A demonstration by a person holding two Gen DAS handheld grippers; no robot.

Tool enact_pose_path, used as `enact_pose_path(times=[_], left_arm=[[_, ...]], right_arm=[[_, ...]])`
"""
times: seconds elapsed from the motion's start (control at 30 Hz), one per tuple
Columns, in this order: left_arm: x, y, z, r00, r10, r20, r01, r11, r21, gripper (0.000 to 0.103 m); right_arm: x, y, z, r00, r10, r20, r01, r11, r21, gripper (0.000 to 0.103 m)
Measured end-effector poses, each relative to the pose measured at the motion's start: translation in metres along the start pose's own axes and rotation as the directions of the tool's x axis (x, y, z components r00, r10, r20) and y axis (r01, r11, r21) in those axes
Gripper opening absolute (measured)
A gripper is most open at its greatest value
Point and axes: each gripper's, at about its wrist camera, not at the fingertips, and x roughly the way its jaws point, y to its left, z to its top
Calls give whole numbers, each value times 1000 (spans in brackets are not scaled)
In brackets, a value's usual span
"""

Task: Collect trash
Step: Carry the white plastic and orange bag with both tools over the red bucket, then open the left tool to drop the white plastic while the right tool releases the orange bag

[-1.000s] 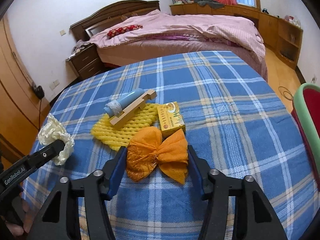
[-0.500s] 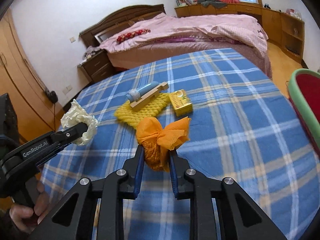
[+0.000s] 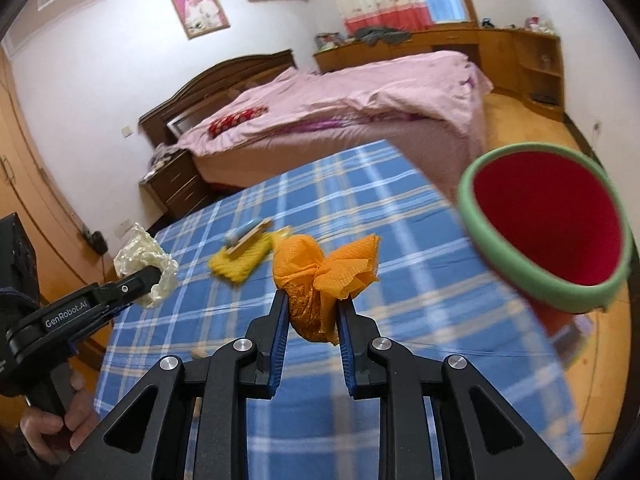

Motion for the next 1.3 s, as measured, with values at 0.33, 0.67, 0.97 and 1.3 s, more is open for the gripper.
enact_pose_path(times=[0.33, 0.67, 0.97, 1.3], left_arm=[[17, -72, -5, 992, -101, -81, 108, 991, 80, 24], [45, -140, 0, 978, -158, -136, 178, 972, 153, 24], [97, -205, -1, 964, -156, -216, 206, 949, 238, 24], [154, -249, -16, 948, -144, -283, 228, 929, 293, 24]], right_arm=[[-45, -60, 15, 995, -50, 87, 43, 995, 88, 23], [-61, -122, 35, 985, -112, 134, 90, 984, 156, 23], [-63, -178, 57, 979, -157, 128, 134, 975, 176, 23], [-31, -222, 54, 987, -150, 54, 135, 966, 220, 23]])
